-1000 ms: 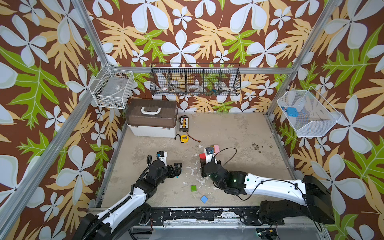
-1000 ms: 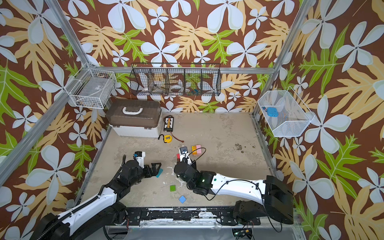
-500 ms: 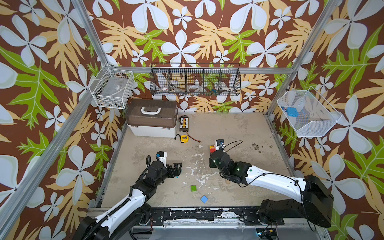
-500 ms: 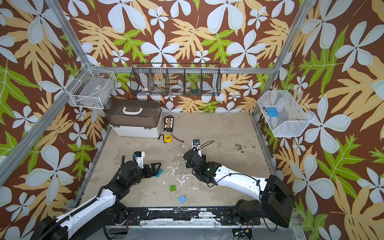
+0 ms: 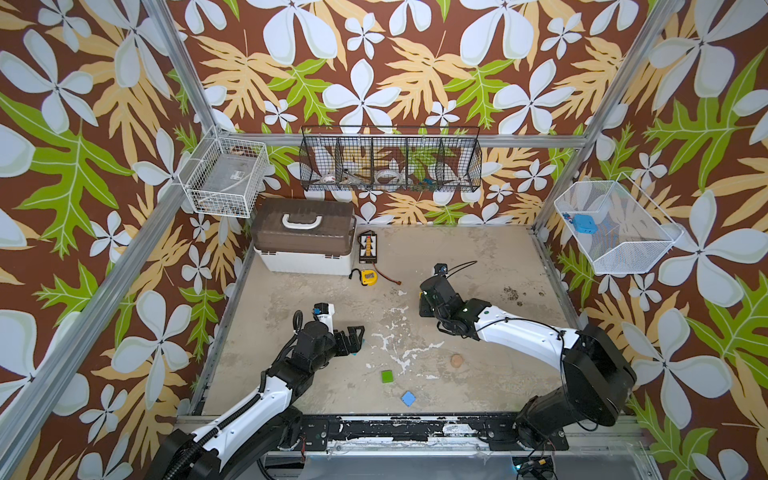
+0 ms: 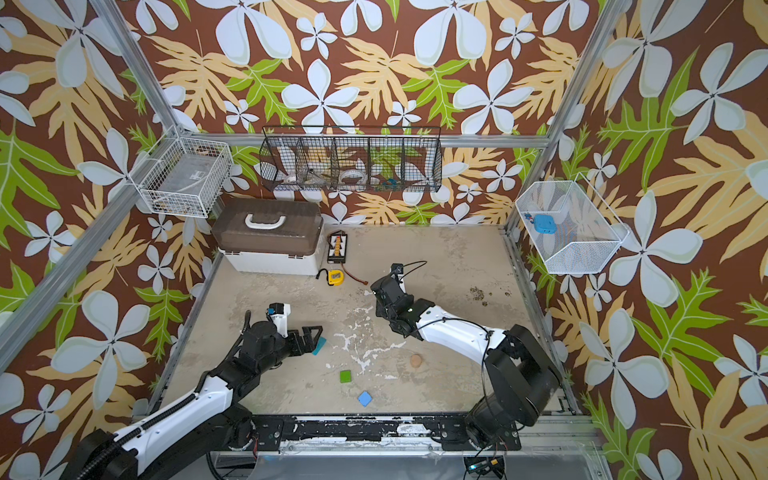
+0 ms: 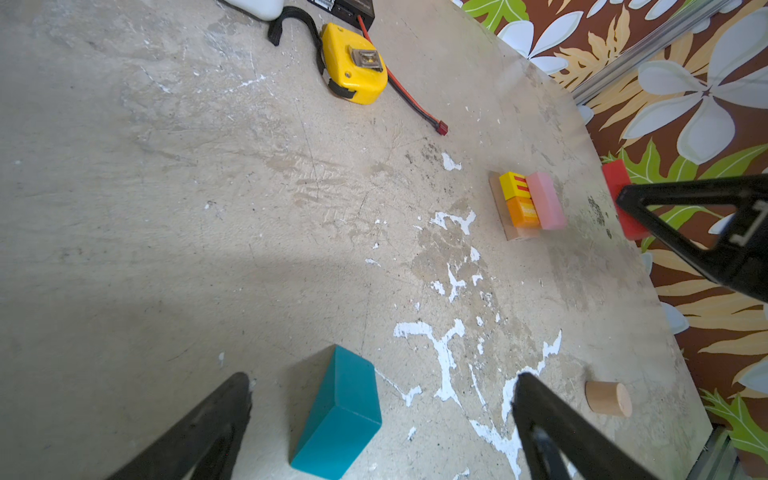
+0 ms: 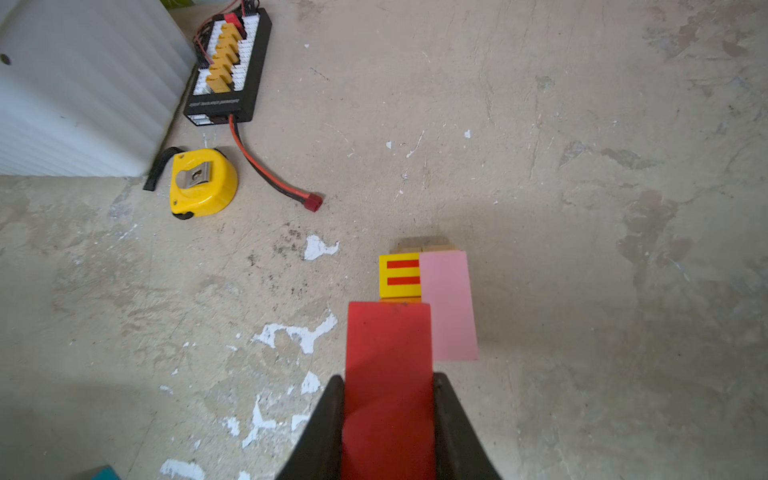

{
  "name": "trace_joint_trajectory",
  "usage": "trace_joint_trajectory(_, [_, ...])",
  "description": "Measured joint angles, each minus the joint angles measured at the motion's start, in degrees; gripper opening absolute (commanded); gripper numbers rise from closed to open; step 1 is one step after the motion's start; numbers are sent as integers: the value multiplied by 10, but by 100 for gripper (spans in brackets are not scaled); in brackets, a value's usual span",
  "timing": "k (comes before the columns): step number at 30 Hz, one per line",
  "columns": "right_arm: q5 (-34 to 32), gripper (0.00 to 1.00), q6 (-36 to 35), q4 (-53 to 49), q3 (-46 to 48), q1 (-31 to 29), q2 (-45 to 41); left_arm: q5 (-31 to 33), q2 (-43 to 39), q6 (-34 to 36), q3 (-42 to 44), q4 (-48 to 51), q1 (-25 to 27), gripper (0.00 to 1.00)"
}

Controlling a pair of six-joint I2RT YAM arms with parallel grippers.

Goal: Build the wood block tower
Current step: 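Lift the red block and carry it above the tower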

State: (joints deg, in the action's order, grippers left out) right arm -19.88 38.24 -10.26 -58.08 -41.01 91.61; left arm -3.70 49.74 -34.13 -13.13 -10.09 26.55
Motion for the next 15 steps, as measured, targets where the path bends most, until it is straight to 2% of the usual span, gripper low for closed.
trace_joint_trajectory(15, [5, 9, -34, -40, -97, 29, 126, 0, -3, 0, 0, 0, 1, 100])
